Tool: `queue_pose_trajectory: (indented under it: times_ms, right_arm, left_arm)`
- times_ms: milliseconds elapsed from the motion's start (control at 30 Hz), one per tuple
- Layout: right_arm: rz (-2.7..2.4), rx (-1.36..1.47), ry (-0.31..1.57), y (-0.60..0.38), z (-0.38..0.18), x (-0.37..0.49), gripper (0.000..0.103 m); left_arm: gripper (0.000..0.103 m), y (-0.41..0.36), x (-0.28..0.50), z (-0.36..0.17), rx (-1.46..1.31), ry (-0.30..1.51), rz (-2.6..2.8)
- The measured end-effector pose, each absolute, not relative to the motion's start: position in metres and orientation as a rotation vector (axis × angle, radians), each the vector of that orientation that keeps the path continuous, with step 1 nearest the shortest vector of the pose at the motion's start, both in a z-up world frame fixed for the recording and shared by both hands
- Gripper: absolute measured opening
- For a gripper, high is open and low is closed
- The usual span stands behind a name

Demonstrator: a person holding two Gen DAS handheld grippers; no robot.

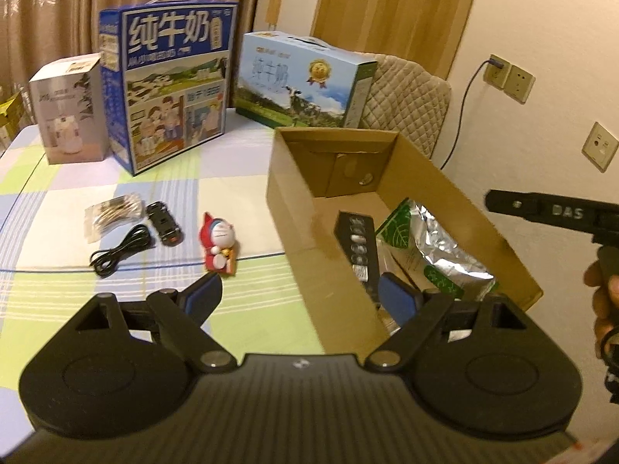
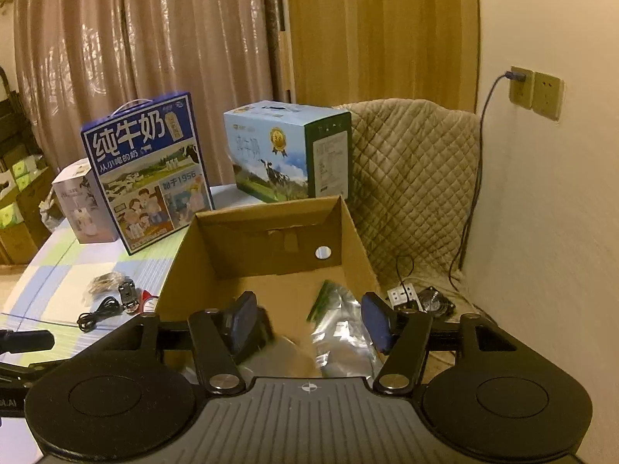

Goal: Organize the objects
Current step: 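Lower both items into the cardboard box and open both tools, then withdraw both tools from the cardboard box back over the table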

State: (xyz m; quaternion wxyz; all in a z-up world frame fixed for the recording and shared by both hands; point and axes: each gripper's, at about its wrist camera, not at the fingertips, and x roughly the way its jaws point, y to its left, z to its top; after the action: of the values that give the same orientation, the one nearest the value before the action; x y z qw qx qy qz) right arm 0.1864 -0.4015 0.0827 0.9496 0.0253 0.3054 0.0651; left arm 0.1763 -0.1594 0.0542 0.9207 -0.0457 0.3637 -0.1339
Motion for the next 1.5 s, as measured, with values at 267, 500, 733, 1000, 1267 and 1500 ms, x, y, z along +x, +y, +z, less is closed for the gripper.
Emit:
queue_pose_trajectory:
  times_ms: [267, 500, 733, 1000, 1267, 1500]
  right_arm:
    - [0.148, 0.086, 0.611, -0.391, 0.094, 0.159, 0.057]
    - [0.199, 0.111, 0.596, -0.361, 0.105, 0.134, 0.057]
    - [0.260, 0.132, 0.600, -0.328, 0.105, 0.112, 0.058]
    - [0.325, 0.137, 0.596, -0.283, 0.101, 0.098, 0.058]
    - [0.359, 0.133, 0.618, -0.250, 0.086, 0.096, 0.058]
    - [0.369, 0.119, 0.643, -0.229, 0.071, 0.098, 0.058]
  left_arm:
    - [0.085, -0.125, 0.155, 0.053, -0.098, 0.746, -0.229]
    - [0.086, -0.091, 0.132, 0.058, -0.099, 0.735, -0.188]
    - [0.088, -0.052, 0.111, 0.065, -0.106, 0.714, -0.132]
    - [0.089, -0.009, 0.099, 0.061, -0.124, 0.710, -0.071]
    - [0.092, 0.020, 0.096, 0.052, -0.129, 0.721, -0.028]
    - [0.095, 0.035, 0.095, 0.042, -0.145, 0.730, -0.011]
